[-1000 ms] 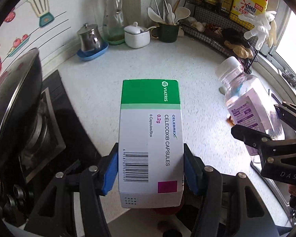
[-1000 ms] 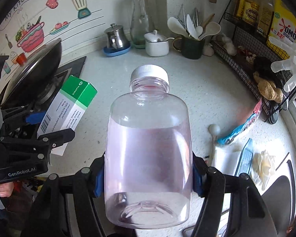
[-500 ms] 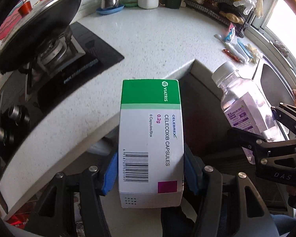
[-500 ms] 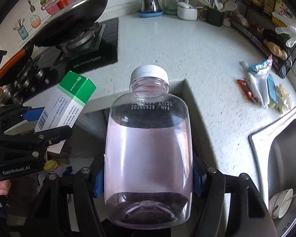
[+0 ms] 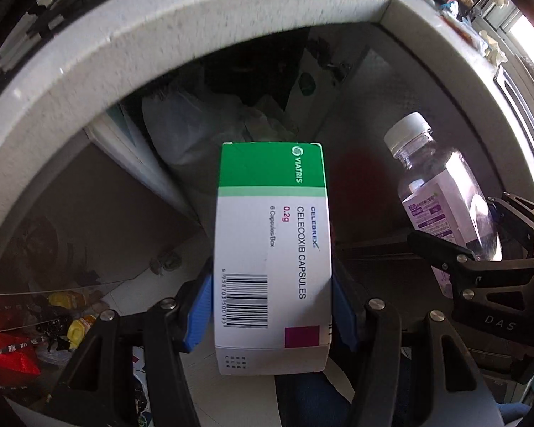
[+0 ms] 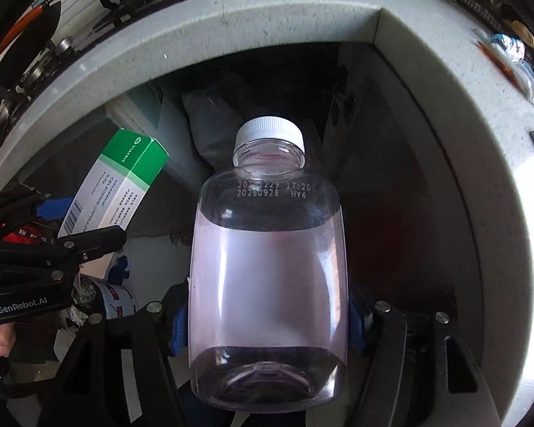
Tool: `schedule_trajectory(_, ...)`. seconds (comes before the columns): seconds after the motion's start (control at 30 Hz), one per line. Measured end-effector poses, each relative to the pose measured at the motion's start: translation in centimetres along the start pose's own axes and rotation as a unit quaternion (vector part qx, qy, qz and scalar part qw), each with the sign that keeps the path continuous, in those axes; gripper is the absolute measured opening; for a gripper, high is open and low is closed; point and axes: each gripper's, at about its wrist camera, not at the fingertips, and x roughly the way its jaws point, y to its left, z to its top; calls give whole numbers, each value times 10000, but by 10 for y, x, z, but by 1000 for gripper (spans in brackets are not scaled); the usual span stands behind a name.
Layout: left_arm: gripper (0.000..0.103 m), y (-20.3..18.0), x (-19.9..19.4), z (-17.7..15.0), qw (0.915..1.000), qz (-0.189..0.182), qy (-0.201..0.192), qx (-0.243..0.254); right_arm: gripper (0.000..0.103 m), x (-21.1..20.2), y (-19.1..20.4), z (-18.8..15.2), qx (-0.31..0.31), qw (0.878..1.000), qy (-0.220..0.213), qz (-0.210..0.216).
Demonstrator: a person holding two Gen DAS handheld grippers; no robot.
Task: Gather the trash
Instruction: 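Carry the capsule box and bottle down over the red bin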
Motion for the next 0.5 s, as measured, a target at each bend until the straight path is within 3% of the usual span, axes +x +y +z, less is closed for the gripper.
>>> schedule_trajectory(0.5, 56, 15, 205, -34, 9990, 37, 441, -69, 64, 217, -26, -33, 9, 9977, 684, 27)
